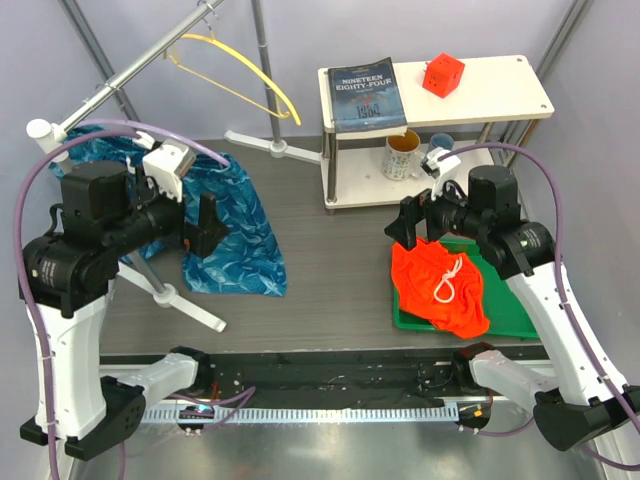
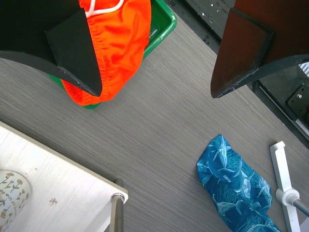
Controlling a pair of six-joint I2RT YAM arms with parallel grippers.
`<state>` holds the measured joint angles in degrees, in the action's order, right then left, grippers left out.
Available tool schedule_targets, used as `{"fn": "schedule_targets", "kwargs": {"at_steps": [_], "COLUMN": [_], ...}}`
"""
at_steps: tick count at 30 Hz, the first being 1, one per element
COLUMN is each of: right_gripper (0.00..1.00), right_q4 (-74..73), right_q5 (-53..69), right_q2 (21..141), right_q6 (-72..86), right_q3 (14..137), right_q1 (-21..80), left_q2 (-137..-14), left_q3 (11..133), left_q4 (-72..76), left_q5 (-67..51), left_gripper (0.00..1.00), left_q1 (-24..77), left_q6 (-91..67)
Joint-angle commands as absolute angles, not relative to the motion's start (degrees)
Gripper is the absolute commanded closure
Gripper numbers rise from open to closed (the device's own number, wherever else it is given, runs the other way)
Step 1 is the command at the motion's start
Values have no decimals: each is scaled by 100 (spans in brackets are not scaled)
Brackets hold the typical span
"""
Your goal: Place the shorts on the hanger
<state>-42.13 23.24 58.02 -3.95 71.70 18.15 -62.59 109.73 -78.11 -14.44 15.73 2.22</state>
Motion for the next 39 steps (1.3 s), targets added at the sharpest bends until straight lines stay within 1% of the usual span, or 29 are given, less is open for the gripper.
{"fn": "schedule_targets", "kwargs": {"at_steps": [1, 2, 3, 5, 7, 10, 11, 14, 16, 20, 22, 24, 27, 28, 33, 39], "right_gripper": [0, 0, 0, 0, 0, 0, 0, 0, 0, 0, 0, 0, 0, 0, 0, 0], "right_q4": [-4026, -4008, -3982, -3929, -3911, -3902, -3894, -3850, -3815, -3797, -3797, -3797, -3797, -3797, -3797, -3788], "right_q5": [2487, 2496, 2505, 2505, 2505, 2505, 2522, 2549, 2558, 2610, 2602, 2602, 2610, 2602, 2575, 2567], "right_q2": [5932, 5959, 6002, 6029, 6038, 6064, 6082, 6152, 6205, 6275, 6284, 6293, 6293, 6293, 6267, 6240], "right_q6": [-290, -273, -264, -255, -255, -246, -246, -229, -176, -158, -158, -176, -185, -185, -211, -228], "right_q3": [7444, 7462, 7479, 7506, 7523, 7523, 7523, 7497, 7523, 7585, 7594, 7594, 7603, 7611, 7620, 7603], "right_q1": [1775, 1784, 1784, 1784, 1758, 1749, 1740, 1732, 1723, 1696, 1696, 1705, 1705, 1705, 1705, 1705], "left_q2": [-6442, -6442, -6434, -6512, -6740, -7039, -7110, -7452, -7637, -8286, -8428, -8534, -8569, -8587, -8832, -9448], "left_q3": [11452, 11409, 11295, 11285, 11425, 11654, 11680, 11838, 11953, 12120, 12059, 11919, 11542, 11453, 11215, 11601], "left_q4": [-8000, -7772, -7239, -6831, -6540, -5716, -5226, -4250, -3939, -3587, -3263, -2999, -2322, -2085, -1670, -1600], "left_q5": [-1888, -2055, -2074, -2205, -2293, -2347, -2338, -1848, -1111, -301, -167, 280, 544, 675, 1439, 1810], "left_gripper": [0, 0, 0, 0, 0, 2, 3, 7, 10, 11, 12, 12, 18, 21, 23, 25], "left_q1": [1547, 1547, 1547, 1547, 1547, 1556, 1582, 1792, 1898, 2065, 2100, 2241, 2320, 2338, 2478, 2531], "left_q6": [-156, -289, -360, -360, -597, -1211, -1404, -2099, -2476, -2960, -3093, -3234, -3514, -3594, -3858, -4096]}}
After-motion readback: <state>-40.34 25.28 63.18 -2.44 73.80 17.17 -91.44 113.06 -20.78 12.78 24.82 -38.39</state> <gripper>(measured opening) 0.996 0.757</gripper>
